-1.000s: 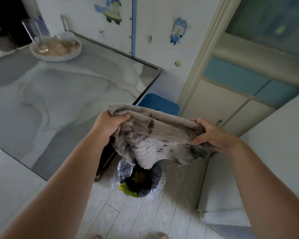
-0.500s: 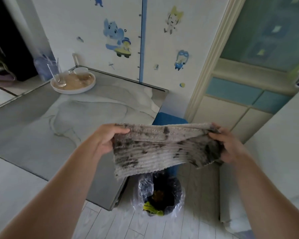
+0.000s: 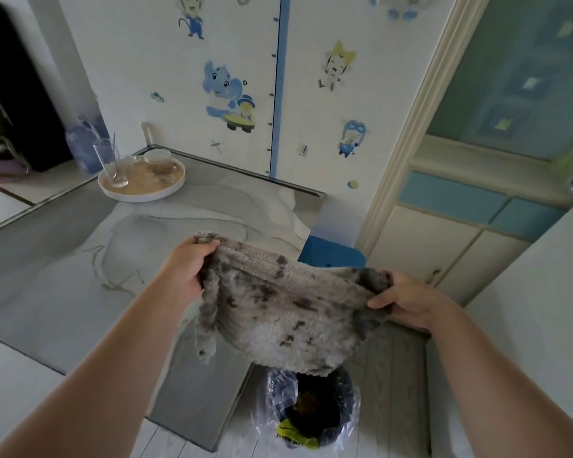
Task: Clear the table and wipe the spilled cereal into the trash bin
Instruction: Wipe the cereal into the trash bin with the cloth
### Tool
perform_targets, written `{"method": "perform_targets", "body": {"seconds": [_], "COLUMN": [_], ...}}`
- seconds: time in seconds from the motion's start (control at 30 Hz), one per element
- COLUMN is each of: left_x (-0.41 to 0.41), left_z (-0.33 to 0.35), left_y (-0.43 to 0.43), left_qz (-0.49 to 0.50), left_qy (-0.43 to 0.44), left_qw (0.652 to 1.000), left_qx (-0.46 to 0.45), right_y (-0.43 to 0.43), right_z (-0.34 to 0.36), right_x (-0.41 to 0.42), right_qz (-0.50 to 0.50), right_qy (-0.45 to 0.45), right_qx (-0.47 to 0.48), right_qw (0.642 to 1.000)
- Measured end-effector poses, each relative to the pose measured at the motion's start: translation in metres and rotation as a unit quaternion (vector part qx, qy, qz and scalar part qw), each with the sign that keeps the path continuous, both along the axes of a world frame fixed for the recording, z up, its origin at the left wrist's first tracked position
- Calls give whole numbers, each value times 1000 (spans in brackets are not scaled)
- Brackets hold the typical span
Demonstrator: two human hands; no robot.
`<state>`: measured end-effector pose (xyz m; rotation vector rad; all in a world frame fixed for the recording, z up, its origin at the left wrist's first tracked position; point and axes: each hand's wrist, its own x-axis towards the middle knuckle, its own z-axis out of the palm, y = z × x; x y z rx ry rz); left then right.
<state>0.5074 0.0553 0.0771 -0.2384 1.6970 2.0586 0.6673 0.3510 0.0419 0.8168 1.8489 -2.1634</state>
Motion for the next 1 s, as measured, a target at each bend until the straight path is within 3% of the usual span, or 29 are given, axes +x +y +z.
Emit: {"method": "perform_targets", "body": {"seconds": [0.17, 0.37, 0.5, 0.57, 0.63, 0.67, 0.73, 0.8, 0.93, 1.0], "left_x": [-21, -49, -70, -84, -105, -116, -143, -172, -220, -237], "left_z": [10, 14, 17, 14, 9, 7, 1, -2, -4, 0], "left_y": [14, 23, 12, 6, -2, -8, -21, -38, -69, -82], "left_qz": [3, -19, -147, -155, -161, -168, -202, -220, -173, -170], "left_qy": [-21, -19, -1, 7, 31, 61, 140, 184, 200, 198], "left_qw": [999, 999, 984, 981, 984, 984, 956, 928, 931, 945], "left_qx": [40, 40, 102, 119, 65, -6, -160, -238, -252, -198], "right_y": [2, 1, -6, -10, -17, -21, -35, -51, -76, -93], "right_z": [9, 12, 26, 30, 26, 23, 20, 17, 14, 13], "right_x": [-26, -58, -67, -71, -84, -93, -111, -128, -151, -163], "right_qz": [-72, -225, -171, -111, -95, -104, -124, -144, -218, -262], "right_qy": [-83, -26, 34, 41, 31, 23, 10, 9, 5, 12], "right_qx": [132, 112, -15, -8, 61, 106, 194, 253, 303, 310], "right_qw": [985, 968, 985, 993, 993, 989, 973, 956, 928, 914]}}
